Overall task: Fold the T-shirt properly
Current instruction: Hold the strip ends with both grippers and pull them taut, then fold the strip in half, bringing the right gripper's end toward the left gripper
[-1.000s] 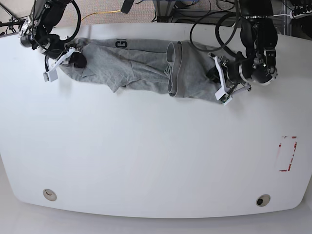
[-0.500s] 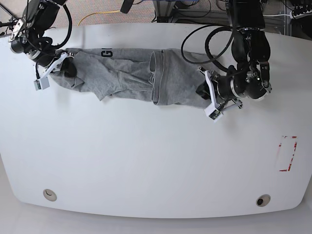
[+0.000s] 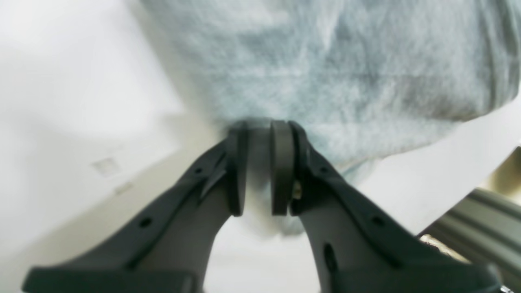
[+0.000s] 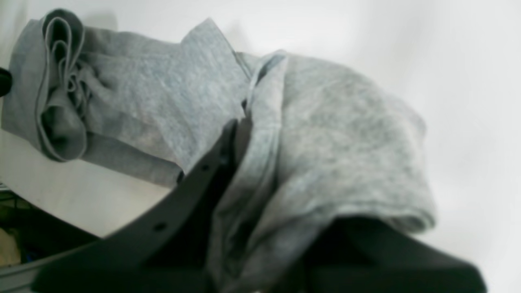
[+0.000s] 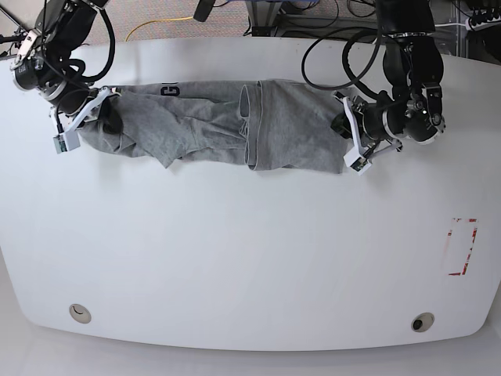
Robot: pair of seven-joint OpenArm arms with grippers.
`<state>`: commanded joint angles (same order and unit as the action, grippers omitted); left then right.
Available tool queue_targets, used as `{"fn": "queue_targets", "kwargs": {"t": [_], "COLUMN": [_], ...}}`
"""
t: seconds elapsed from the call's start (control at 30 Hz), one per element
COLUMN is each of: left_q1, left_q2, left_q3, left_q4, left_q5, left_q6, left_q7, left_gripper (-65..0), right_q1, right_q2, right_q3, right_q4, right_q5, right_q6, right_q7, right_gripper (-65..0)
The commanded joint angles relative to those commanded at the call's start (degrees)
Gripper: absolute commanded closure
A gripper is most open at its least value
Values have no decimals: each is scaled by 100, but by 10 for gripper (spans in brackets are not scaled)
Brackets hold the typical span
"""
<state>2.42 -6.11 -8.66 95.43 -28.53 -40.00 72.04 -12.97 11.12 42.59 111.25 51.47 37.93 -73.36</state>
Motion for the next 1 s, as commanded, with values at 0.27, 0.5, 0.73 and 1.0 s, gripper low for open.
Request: {"fn": "queue_targets", "kwargs": {"t": [0.27, 0.5, 0.73, 1.0], "left_q1": [-158, -290, -457, -475], "left_q2": [44, 193, 202, 202], "left_q3": [9, 18, 18, 18], "left_q4": [-782, -1029, -1442, -1574], "left_q5": [0, 18, 26, 26], "left_q6": [0, 0, 0, 0], "left_q7": [-167, -176, -185, -185], "left_gripper": [-82, -82, -82, -82], "right_q1": [-193, -378, -422, -211], "right_q2": [-193, -431, -765, -1073], "right_q3": [0, -202, -589, -1284], "right_q4": [220, 220, 229, 220], "right_q5": [782, 2048, 2875, 2708], "right_q6": [-9, -9, 0, -53], "right_q7": [-35, -35, -26, 9], "right_gripper": [0, 0, 0, 0]}}
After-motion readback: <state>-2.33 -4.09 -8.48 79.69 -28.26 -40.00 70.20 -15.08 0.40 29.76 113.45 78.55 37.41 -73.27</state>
